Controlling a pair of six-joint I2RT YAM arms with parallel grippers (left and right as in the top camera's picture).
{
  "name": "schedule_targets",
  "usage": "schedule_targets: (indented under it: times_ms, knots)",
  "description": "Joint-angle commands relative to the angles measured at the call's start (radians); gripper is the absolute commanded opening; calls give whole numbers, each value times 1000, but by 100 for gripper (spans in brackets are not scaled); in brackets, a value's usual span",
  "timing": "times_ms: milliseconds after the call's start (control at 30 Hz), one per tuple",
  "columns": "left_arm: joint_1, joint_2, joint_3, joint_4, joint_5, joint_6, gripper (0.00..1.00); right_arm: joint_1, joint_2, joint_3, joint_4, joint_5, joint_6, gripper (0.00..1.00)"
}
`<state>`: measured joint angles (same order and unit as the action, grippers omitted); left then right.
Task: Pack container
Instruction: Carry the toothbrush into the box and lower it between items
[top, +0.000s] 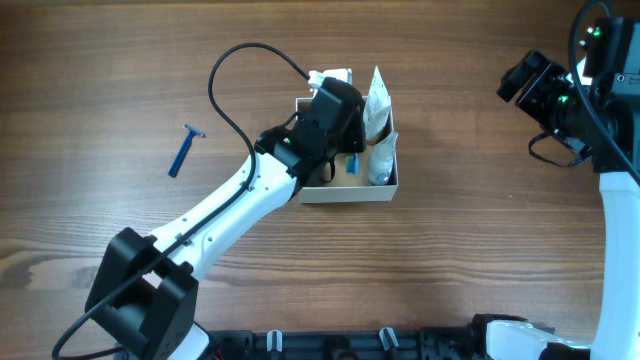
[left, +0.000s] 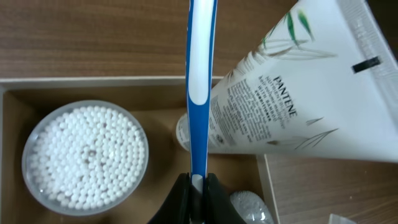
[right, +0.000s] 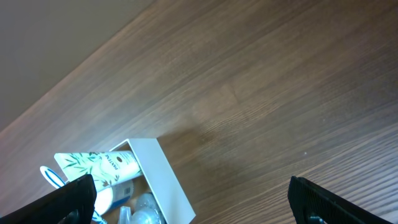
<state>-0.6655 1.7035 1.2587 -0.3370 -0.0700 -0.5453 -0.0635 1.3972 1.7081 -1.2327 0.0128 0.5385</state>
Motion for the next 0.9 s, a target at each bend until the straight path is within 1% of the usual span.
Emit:
schedule_targets:
  times_ms: [0, 100, 433, 600, 700, 867]
  knots:
    - [6, 4, 6, 8, -37, 32, 7, -3, 7, -5, 2, 21, 14, 100]
    - [7, 14, 6, 8, -39, 81, 7, -3, 7, -5, 2, 21, 14, 100]
    - [-8, 78, 6, -8, -27, 81, 9, -3, 7, -5, 2, 21, 14, 100]
    - [-13, 79, 6, -27, -25, 82, 12, -3, 7, -5, 2, 21, 14, 100]
    - [-13, 79, 5, -46, -25, 82, 17, -3, 7, -5, 2, 21, 14, 100]
    - [-13, 79, 5, -59, -14, 64, 18, -3, 7, -5, 2, 21, 14, 100]
